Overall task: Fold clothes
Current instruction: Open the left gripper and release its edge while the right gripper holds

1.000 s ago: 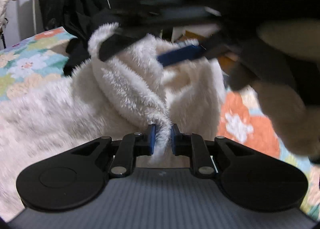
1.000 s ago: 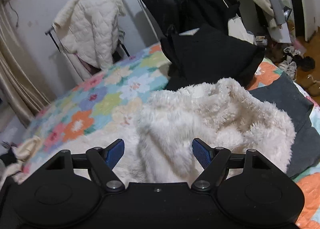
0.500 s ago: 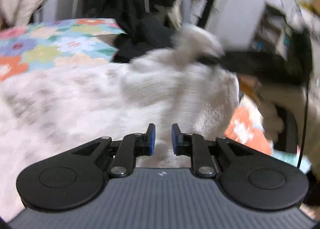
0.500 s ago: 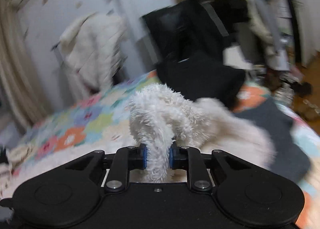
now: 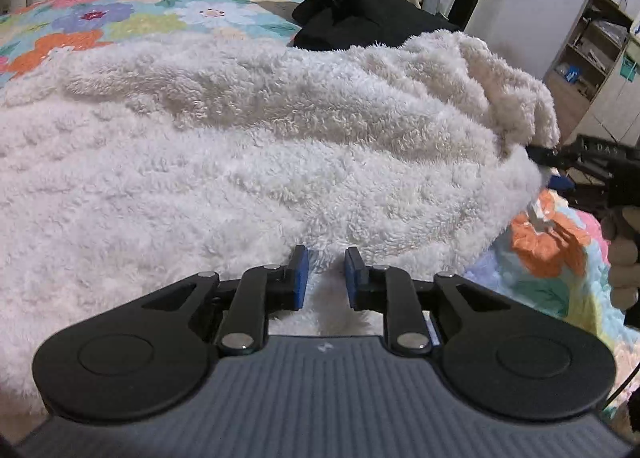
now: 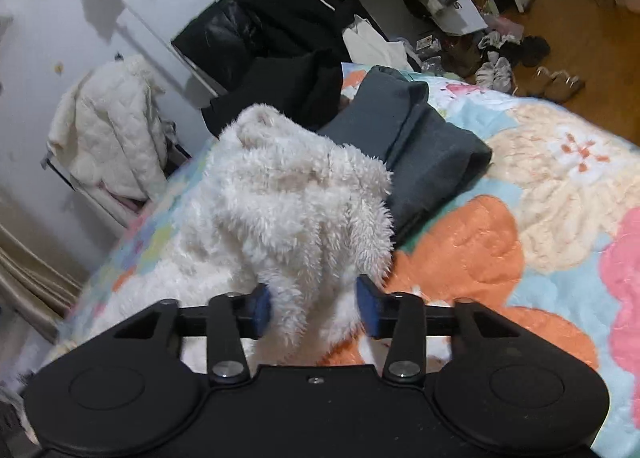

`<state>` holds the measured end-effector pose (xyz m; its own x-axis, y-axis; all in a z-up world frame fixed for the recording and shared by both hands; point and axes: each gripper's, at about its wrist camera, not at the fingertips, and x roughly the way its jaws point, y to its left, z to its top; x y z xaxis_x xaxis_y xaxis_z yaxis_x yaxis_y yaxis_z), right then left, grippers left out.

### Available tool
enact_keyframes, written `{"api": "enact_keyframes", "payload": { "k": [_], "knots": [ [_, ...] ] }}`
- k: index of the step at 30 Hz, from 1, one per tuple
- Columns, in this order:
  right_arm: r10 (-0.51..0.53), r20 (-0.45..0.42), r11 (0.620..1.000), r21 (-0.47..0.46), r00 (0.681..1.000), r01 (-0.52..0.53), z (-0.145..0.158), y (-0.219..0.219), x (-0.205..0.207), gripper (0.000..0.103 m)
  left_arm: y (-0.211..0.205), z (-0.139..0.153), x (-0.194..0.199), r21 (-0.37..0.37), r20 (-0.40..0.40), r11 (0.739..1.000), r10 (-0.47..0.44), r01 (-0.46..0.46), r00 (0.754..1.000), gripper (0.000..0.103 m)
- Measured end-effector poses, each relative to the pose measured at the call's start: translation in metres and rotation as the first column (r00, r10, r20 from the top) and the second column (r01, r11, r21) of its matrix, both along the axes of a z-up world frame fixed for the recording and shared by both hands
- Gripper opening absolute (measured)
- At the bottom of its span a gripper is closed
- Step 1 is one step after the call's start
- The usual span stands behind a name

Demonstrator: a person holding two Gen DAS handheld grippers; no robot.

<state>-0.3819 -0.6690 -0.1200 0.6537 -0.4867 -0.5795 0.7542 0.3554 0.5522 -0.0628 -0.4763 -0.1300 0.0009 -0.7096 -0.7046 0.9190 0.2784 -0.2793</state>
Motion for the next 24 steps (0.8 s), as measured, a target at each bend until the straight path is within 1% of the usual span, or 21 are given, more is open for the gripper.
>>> {"api": "enact_keyframes", "payload": {
  "k": [1,2,3,4,6,9,11,13,14,15,16,17,18,19,20,21,22,23,24],
  "knots": [
    [-0.001,-0.038,1.000,0.000,0.999,0.001,0.001,0.001,0.002,0.083,0.001,0.001,-0.001,0.000,0.007,1.000,-0.001,0.001,1.000,0.019],
    [-0.003,-0.077,1.000,-0.001,0.997,0.003,0.001,0.002,0.004,0.086,0.000,0.000,-0.002,0.003,0.013,1.000,0.000,0.000,1.000,0.019],
    [-0.005,-0.093,1.000,-0.006,0.996,0.005,0.001,0.003,0.005,0.085,-0.001,-0.001,-0.004,0.005,0.018,1.000,0.000,-0.001,1.000,0.020],
    [-0.010,-0.082,1.000,-0.011,0.997,0.009,0.000,0.004,0.003,0.085,-0.001,-0.003,-0.005,0.005,0.020,1.000,0.003,-0.003,1.000,0.020],
    [0.001,0.002,1.000,-0.005,1.000,-0.001,-0.002,0.006,-0.004,0.085,0.002,-0.004,-0.008,0.004,0.024,1.000,0.004,-0.004,1.000,0.020],
    [0.048,0.107,0.999,0.005,0.993,-0.049,-0.005,0.005,-0.005,0.085,-0.001,-0.003,-0.006,0.003,0.010,1.000,-0.010,0.010,1.000,0.020],
    [0.050,0.096,0.999,0.001,0.994,-0.051,-0.008,0.001,0.003,0.085,0.002,-0.002,-0.002,-0.004,-0.015,1.000,-0.013,0.013,1.000,0.020],
    [0.046,0.074,0.999,0.004,0.996,-0.046,-0.015,-0.008,0.015,0.086,0.004,0.002,-0.002,-0.011,-0.010,1.000,-0.027,0.027,1.000,0.020],
    [0.044,0.085,0.999,0.008,0.995,-0.044,-0.019,-0.013,0.019,0.086,0.005,0.005,-0.003,-0.014,-0.002,0.999,-0.035,0.035,0.999,0.021],
    [0.041,0.103,0.999,0.013,0.994,-0.043,-0.023,-0.018,0.023,0.086,0.006,0.008,-0.004,-0.019,0.011,0.999,-0.043,0.044,0.999,0.026],
    [0.038,0.124,0.999,0.019,0.992,-0.040,-0.025,-0.020,0.027,0.086,0.007,0.012,-0.007,-0.020,0.033,0.998,-0.055,0.056,0.998,0.033],
    [0.033,0.147,0.999,0.024,0.989,-0.037,-0.027,-0.022,0.031,0.086,0.008,0.014,-0.010,-0.014,0.063,0.997,-0.069,0.070,0.996,0.036],
    [0.037,0.152,0.999,0.009,0.988,-0.038,-0.027,-0.021,0.036,0.082,0.008,0.016,-0.014,0.000,0.104,0.996,-0.088,0.088,0.991,0.046],
    [0.054,0.142,0.998,-0.022,0.988,-0.051,-0.026,-0.018,0.041,0.072,0.007,0.016,-0.020,0.029,0.180,0.993,-0.119,0.116,0.976,0.050],
    [0.067,0.114,0.996,-0.066,0.991,-0.060,-0.022,-0.013,0.046,0.065,0.007,0.015,-0.025,0.057,0.239,0.991,-0.135,0.125,0.962,0.050],
    [0.068,0.088,0.993,-0.107,0.994,-0.058,-0.014,-0.006,0.048,0.054,0.007,0.015,-0.025,0.058,0.241,0.991,-0.130,0.119,0.962,0.050],
    [0.064,0.064,0.988,-0.145,0.996,-0.054,-0.006,0.002,0.049,0.047,0.006,0.014,-0.026,0.060,0.243,0.992,-0.125,0.114,0.962,0.051],
    [0.043,0.078,0.987,-0.160,0.996,-0.030,0.004,0.011,0.046,0.040,0.006,0.014,-0.026,0.060,0.244,0.992,-0.120,0.108,0.962,0.052],
    [0.039,0.114,0.984,-0.178,0.993,-0.018,0.015,0.020,0.043,0.033,0.007,0.015,-0.026,0.048,0.234,0.993,-0.113,0.104,0.966,0.057]
  ]
}}
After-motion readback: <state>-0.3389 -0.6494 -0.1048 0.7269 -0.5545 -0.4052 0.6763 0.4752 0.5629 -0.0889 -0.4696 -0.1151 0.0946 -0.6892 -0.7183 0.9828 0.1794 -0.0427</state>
